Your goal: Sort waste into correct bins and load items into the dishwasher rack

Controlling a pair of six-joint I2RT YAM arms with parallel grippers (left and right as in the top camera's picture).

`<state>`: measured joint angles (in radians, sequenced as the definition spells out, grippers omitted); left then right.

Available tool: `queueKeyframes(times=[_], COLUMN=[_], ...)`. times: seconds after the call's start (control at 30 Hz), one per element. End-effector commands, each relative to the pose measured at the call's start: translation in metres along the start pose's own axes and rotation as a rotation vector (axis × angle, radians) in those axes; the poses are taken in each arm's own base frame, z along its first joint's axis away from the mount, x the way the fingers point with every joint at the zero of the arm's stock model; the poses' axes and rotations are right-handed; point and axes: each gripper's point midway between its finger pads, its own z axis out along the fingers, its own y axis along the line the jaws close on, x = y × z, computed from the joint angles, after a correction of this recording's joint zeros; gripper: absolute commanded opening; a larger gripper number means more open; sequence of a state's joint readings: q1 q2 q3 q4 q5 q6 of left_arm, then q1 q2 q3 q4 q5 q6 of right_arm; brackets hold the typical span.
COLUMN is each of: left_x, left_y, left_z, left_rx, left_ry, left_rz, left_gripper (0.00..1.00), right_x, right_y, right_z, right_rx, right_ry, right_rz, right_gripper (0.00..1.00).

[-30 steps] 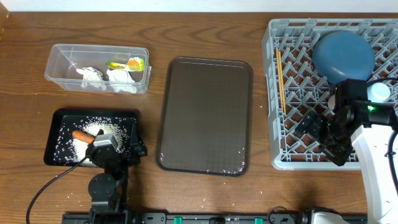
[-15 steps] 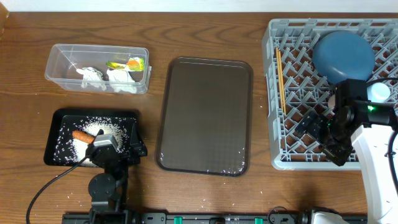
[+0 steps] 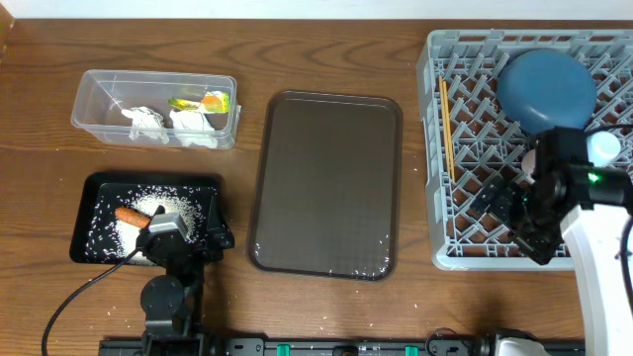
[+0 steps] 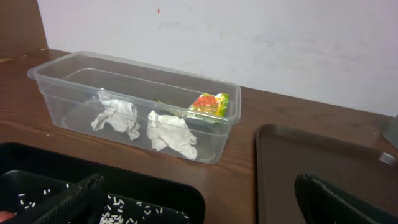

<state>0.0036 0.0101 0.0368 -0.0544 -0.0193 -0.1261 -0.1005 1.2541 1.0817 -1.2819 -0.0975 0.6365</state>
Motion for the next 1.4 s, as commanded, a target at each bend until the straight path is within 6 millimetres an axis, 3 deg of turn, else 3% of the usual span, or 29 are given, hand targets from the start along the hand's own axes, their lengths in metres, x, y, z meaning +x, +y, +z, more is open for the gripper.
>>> queueKeyframes(times=[0.0,0.13,0.27,0.4,0.57,0.7,0.87,1.37], left_x=[0.017,0.017,0.017,0.017,0.017,0.017,0.017,0.017], left_y=[0.007,0.007,0.007,0.007,0.007,0.007,0.007,0.007], left_z=[0.002,0.002,0.002,0.002,0.002,0.002,0.002,0.002], left_rx=[-0.030,-0.030,-0.029,-0.030,-0.030,-0.029,-0.030,-0.029], left_ry=[0.036,0.036,0.036,0.036,0.036,0.036,0.036,0.036], left_rz=[0.020,0.021,0.021,0.021,0.021,0.021,0.021,0.021], left_gripper=[0.98,0.98,0.98,0.98,0.98,0.98,0.98,0.98], right_x=[0.001,0.005,0.003,0.002,-0.007,-0.018,-0.019,-0.009], right_y=[0.000,-0.001,-0.016,-0.021,-0.007,0.022,0.053,0.041], right_z=[-0.020,-0.041,-0.062,-0.067,-0.058,-0.046,-0.046,-0.007], right_rx=[-0.058,-0.119,-0.106,-0.145,-0.289,-0.467,-0.671,-0.731], right_ry=[-0.083,-0.171,-0.311,-0.413,-0.541,-0.673,-0.850,-0.978], right_rz=[0.007,-0.003,-0.025,-0.025,-0.045,-0.133,-0.319,-0.365], right_gripper=[0.99,0.99,0.99,0.99,0.99,0.99,0.99,0.99])
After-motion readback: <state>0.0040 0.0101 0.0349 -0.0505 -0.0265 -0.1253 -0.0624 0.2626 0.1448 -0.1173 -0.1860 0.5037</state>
